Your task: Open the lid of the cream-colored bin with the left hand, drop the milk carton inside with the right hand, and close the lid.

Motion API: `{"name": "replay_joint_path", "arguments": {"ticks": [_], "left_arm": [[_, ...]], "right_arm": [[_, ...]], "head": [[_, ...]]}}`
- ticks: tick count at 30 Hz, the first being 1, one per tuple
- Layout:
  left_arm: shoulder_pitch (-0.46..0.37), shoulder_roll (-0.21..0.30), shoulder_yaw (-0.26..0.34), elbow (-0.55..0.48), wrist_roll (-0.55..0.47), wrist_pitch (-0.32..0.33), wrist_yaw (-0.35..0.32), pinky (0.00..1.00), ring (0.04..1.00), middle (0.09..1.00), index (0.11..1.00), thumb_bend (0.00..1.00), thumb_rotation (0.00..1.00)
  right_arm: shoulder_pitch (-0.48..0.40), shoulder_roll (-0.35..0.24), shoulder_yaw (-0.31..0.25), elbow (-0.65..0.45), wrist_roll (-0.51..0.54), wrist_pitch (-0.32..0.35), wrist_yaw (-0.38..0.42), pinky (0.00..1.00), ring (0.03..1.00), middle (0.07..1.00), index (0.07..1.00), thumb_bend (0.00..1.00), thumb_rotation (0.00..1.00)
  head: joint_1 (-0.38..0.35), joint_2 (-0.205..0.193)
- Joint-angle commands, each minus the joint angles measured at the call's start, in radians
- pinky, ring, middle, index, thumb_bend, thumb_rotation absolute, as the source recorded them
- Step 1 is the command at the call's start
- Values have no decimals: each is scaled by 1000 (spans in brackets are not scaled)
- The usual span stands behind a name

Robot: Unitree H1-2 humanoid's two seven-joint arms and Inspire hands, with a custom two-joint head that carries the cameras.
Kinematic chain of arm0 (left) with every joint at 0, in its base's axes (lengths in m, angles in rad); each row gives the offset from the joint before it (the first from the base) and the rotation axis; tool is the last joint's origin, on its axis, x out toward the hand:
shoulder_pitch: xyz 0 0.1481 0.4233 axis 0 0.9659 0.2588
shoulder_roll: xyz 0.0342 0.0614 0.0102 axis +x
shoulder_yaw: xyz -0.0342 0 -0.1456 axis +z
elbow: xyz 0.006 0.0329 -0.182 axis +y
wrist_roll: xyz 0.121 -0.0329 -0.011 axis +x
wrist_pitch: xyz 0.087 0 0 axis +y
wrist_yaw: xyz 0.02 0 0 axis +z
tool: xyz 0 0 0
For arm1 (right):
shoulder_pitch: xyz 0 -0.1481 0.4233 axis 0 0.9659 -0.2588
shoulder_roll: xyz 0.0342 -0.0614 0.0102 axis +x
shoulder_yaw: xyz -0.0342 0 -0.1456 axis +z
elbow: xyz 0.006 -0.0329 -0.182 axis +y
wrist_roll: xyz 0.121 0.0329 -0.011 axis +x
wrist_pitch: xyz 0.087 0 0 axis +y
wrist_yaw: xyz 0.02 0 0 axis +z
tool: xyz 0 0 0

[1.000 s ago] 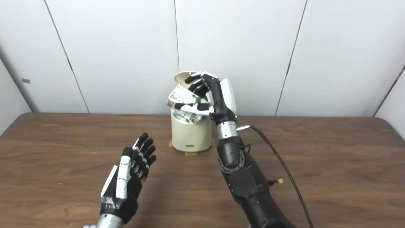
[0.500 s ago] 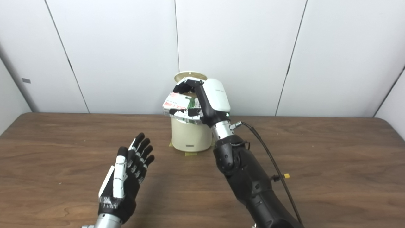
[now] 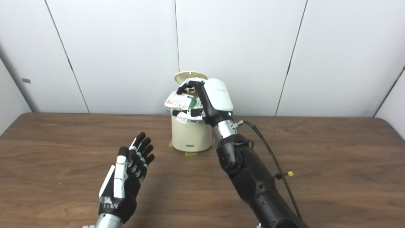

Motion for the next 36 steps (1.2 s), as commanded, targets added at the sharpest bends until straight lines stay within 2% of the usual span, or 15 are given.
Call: {"name": "replay_joint_path", "arguments": {"ticks": [1,7,26,33,36], "left_arm": [[8,-11,-2,-20,9,-48,-4,993,994,988,997,570,973],[11,-14,-7,-22,12,-47,-3,972,975,971,985,570,966],[23,-17,-31,-2,4,-70,-9,986,967,962,964,585,937],[21,-16,-36,16,2,-84,-12,994,965,959,961,574,935],[20,-18,-36,23,2,-90,-12,994,962,957,963,581,925]], "right_arm": [[-40,-12,-2,-14,8,-23,-9,583,646,612,496,522,158],[-25,-20,9,-27,12,-19,7,576,643,597,496,523,157],[-37,-40,30,17,-20,-19,-22,605,662,585,496,523,158],[-47,-50,21,41,-6,-27,-26,604,672,587,496,522,160],[-49,-52,18,50,-1,-35,-31,585,645,578,496,523,158]], "head": [[5,0],[0,-2],[-1,-20],[12,-26],[14,-26]]}}
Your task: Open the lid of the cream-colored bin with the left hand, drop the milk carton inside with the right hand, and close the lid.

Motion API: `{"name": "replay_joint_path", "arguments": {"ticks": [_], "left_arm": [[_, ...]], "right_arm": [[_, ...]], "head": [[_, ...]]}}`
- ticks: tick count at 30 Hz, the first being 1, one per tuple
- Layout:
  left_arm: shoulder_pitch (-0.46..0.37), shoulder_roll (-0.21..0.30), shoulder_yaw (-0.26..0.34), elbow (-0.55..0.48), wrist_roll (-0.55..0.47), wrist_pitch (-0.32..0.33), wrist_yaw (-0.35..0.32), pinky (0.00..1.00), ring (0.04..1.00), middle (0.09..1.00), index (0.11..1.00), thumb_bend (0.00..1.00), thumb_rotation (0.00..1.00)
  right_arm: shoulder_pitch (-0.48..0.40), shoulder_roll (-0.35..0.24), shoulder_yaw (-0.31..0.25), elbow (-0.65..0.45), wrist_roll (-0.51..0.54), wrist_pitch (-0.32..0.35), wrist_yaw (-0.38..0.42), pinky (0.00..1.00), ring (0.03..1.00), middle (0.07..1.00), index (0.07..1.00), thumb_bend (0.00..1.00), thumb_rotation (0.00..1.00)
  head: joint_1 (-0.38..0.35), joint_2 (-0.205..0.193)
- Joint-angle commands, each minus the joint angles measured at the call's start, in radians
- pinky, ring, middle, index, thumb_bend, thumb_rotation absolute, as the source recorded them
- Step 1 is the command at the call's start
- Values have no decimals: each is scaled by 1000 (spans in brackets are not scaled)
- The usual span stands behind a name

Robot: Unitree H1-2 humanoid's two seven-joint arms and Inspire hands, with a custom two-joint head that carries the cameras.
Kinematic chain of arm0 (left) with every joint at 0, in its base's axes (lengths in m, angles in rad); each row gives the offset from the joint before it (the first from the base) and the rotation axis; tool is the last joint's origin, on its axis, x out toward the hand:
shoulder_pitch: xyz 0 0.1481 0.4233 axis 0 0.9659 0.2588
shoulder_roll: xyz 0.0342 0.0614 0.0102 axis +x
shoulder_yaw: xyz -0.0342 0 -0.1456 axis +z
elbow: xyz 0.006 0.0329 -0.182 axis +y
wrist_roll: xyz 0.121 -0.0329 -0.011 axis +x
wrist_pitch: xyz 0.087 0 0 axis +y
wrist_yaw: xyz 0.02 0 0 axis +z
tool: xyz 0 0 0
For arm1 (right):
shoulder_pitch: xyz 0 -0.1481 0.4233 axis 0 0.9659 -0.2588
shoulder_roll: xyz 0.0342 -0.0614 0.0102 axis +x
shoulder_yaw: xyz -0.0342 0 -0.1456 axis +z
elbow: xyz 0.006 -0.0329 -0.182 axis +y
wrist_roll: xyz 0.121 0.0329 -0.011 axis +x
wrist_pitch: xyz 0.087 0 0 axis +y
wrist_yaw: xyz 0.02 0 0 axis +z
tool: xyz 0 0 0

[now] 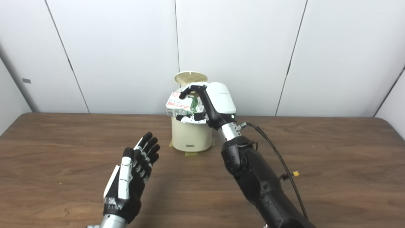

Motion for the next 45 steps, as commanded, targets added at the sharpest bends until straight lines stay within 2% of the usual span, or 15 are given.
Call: {"name": "replay_joint_path", "arguments": {"ticks": [1,6,7,8,14,25,31,35,38,45], "left_arm": [[17,-16,-4,-13,0,-46,-10,991,960,956,963,584,919],[13,-11,2,-3,-7,-59,-15,981,956,957,968,576,912],[12,-11,4,-1,-11,-62,-16,981,957,959,969,573,911],[12,-11,5,1,-13,-65,-17,981,957,959,970,573,908],[13,-6,7,9,-10,-79,-21,990,965,963,971,580,918],[21,-8,-4,12,-2,-79,-24,990,955,955,965,586,908],[16,-11,-7,23,-5,-81,-23,986,954,957,964,579,904],[15,-12,-10,24,-4,-78,-23,989,957,958,972,584,901],[16,-12,-13,24,-2,-78,-23,985,959,961,976,583,900],[19,-15,-22,23,5,-76,-19,998,963,961,974,575,909]], "right_arm": [[-47,-17,-12,9,4,-7,-19,578,636,574,496,523,157],[-47,-19,-21,26,20,-37,-37,459,526,546,495,523,143],[-45,-20,-23,24,25,-39,-38,447,511,490,522,523,63],[-43,-21,-26,24,29,-42,-38,441,502,470,532,523,36],[-33,-31,-33,15,38,-45,-38,410,476,442,544,522,8],[-48,-40,-55,41,35,-19,-55,447,500,438,546,521,8],[-49,-32,-72,41,61,-20,-48,352,413,437,549,520,4],[-51,-25,-79,48,59,-26,-77,347,395,435,540,522,0],[-59,-21,-78,57,40,-12,-108,346,378,495,541,512,0],[-83,-27,-76,93,34,-26,-149,342,376,511,533,512,0]], "head": [[2,3],[-6,-4],[-6,-4],[-8,-10],[-15,-20],[-13,-19],[-10,-15],[-10,-11],[-9,-8],[-6,-4]]}}
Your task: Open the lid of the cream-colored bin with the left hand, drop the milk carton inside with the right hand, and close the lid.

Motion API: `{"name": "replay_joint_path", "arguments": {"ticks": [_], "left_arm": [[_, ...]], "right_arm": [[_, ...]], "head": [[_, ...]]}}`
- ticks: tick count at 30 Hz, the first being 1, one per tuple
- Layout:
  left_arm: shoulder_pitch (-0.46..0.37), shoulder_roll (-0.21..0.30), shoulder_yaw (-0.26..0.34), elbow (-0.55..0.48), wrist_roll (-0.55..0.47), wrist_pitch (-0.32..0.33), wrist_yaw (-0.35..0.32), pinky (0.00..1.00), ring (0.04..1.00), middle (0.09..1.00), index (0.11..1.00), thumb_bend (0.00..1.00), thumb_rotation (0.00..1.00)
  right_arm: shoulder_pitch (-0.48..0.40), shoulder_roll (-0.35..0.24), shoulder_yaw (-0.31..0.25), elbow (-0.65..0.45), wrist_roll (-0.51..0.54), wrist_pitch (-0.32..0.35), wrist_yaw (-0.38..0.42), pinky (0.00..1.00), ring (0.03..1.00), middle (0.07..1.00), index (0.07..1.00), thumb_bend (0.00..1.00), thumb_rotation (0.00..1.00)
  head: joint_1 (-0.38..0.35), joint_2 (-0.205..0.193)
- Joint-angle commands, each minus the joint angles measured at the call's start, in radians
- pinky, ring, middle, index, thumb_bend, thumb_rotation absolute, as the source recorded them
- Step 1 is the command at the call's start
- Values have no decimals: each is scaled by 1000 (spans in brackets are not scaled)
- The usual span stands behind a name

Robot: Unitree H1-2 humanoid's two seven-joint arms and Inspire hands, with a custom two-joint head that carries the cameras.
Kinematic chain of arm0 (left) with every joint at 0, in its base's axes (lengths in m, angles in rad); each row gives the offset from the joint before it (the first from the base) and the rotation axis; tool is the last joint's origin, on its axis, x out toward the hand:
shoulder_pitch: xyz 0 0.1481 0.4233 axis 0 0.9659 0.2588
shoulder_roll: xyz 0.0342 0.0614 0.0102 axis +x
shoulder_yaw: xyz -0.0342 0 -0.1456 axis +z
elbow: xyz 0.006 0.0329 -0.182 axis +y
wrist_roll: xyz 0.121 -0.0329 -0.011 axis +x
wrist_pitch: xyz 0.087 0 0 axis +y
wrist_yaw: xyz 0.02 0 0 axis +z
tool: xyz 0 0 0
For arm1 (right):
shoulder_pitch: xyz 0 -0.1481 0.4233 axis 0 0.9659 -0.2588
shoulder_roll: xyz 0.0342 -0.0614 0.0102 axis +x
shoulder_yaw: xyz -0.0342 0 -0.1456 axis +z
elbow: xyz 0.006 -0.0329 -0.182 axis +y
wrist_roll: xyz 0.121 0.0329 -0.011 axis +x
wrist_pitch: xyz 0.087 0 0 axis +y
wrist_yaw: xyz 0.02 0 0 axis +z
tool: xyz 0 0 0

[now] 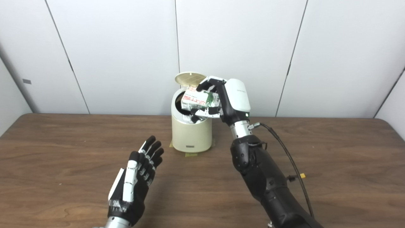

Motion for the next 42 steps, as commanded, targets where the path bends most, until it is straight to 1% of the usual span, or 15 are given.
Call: {"name": "replay_joint_path", "arguments": {"ticks": [1,12,15,18,20,21,22,23,24,26,29,31,33,38,42], "left_arm": [[18,-14,-8,-12,7,-39,-12,999,963,961,973,574,909],[16,-26,-23,-10,11,-37,-3,1000,970,966,974,573,906],[16,-28,-27,-14,19,-32,3,999,969,965,970,565,904],[15,-26,-31,-14,24,-34,3,1000,973,967,974,538,892],[15,-27,-31,-15,25,-29,3,1000,978,970,979,531,875],[15,-28,-31,-16,25,-27,3,1000,979,971,980,522,862],[15,-29,-30,-17,25,-25,4,1000,980,971,980,521,861],[16,-31,-30,-17,26,-25,5,1000,979,970,978,513,857],[16,-32,-30,-18,27,-24,6,1000,977,967,975,501,843],[17,-34,-31,-18,31,-21,9,1000,975,966,974,480,824],[21,-32,-36,-17,42,-22,8,998,976,968,977,464,807],[21,-29,-39,-14,51,-27,6,1000,979,972,984,460,790],[19,-25,-41,-11,57,-30,3,1000,983,979,993,439,782],[13,-29,-40,-6,67,-31,4,1000,991,989,1000,384,742],[11,-30,-41,0,75,-39,3,1000,986,985,995,328,688]], "right_arm": [[-63,-16,-12,6,2,1,-23,343,377,512,532,512,0],[-83,-11,-7,46,-2,14,-58,349,379,511,525,513,0],[-81,-6,-3,41,-5,28,-61,346,375,500,547,511,0],[-76,-4,0,24,1,59,-32,396,382,505,561,509,0],[-73,-7,7,15,-7,83,-13,410,408,535,531,512,0],[-73,-9,13,13,-12,91,-9,404,449,621,503,511,0],[-73,-11,17,10,-17,100,-4,401,452,629,501,510,0],[-71,-13,19,4,-20,111,3,392,489,651,566,725,23],[-70,-14,22,-1,-25,129,12,414,540,679,615,881,63],[-68,-12,23,-12,-25,162,31,483,608,708,647,970,115],[-59,-11,20,-35,-16,191,66,569,674,730,670,999,152],[-57,-12,21,-44,-16,205,82,636,697,729,672,1000,183],[-56,-12,22,-48,-12,208,97,666,703,725,670,1000,195],[-59,-14,20,-43,-2,212,120,695,703,705,657,1000,206],[-59,-15,19,-46,3,222,133,675,686,694,640,1000,223]], "head": [[1,1],[7,4],[11,2],[13,4],[15,5],[15,6],[15,6],[14,7],[14,7],[14,7],[18,7],[18,4],[16,6],[19,4],[25,2]]}}
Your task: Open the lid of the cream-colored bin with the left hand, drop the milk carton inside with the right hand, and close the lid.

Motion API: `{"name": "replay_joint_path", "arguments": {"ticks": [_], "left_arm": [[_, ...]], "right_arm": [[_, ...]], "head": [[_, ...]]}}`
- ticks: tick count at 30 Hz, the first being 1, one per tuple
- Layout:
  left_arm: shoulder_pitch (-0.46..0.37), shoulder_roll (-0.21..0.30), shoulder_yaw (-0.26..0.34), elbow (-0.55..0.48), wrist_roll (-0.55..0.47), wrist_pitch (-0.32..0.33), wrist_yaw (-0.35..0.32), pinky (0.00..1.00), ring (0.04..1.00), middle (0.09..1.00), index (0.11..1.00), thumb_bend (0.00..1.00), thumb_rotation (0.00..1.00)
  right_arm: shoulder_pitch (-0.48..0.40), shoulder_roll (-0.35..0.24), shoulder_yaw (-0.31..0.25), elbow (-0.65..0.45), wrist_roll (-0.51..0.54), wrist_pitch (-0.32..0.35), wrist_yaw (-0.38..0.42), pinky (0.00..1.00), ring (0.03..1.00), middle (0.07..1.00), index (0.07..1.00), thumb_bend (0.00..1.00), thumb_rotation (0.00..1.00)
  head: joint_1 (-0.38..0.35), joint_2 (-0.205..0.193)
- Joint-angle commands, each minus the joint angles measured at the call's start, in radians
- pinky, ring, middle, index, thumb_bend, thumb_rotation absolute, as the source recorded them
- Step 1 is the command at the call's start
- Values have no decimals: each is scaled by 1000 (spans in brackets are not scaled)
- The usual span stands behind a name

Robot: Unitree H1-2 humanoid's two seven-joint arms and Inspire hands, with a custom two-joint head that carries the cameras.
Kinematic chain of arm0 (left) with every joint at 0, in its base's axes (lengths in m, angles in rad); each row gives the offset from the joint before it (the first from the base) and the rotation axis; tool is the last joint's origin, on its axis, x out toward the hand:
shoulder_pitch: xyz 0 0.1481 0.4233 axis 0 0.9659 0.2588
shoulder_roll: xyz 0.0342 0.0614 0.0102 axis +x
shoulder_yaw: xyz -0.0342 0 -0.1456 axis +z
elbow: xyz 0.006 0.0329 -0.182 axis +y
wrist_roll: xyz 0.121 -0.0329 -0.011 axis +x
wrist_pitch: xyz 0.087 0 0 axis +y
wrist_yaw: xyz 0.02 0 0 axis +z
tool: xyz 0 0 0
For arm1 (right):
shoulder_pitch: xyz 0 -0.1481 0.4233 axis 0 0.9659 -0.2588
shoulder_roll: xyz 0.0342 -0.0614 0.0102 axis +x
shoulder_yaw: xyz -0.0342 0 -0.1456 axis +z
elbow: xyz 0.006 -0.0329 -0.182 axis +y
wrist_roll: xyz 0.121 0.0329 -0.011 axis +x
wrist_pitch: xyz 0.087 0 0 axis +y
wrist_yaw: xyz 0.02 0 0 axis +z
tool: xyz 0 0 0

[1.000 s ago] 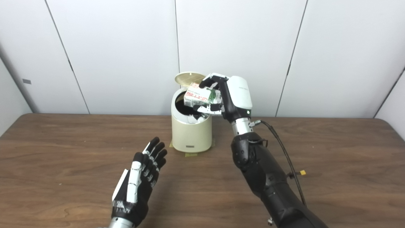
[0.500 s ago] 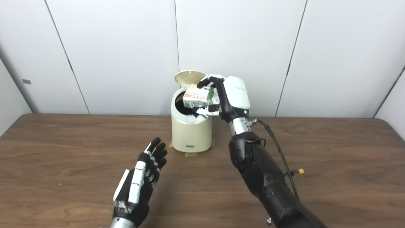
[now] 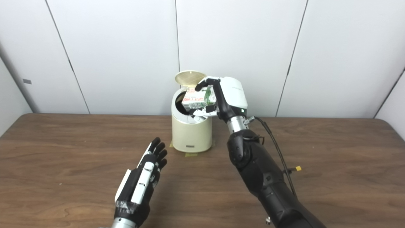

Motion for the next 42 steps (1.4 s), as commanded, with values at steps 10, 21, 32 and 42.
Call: {"name": "replay_joint_path", "arguments": {"ticks": [10,21,32,42], "left_arm": [[9,-18,-10,6,24,-55,-4,1000,979,978,980,240,599],[11,-22,-19,18,53,-59,0,971,971,970,966,215,544],[0,-26,-29,39,60,-59,-2,967,975,977,965,129,481],[4,-27,-42,41,58,-49,-6,956,977,986,969,26,438]], "right_arm": [[-17,-25,-14,-33,11,24,12,644,670,674,619,1000,231],[25,-30,-38,-150,58,31,96,652,712,715,675,979,277],[42,-70,-19,-255,56,60,245,734,815,840,833,954,417],[39,-67,-13,-241,45,94,284,721,814,833,786,898,393]], "head": [[7,-6],[15,-9],[35,-9],[41,-7]]}}
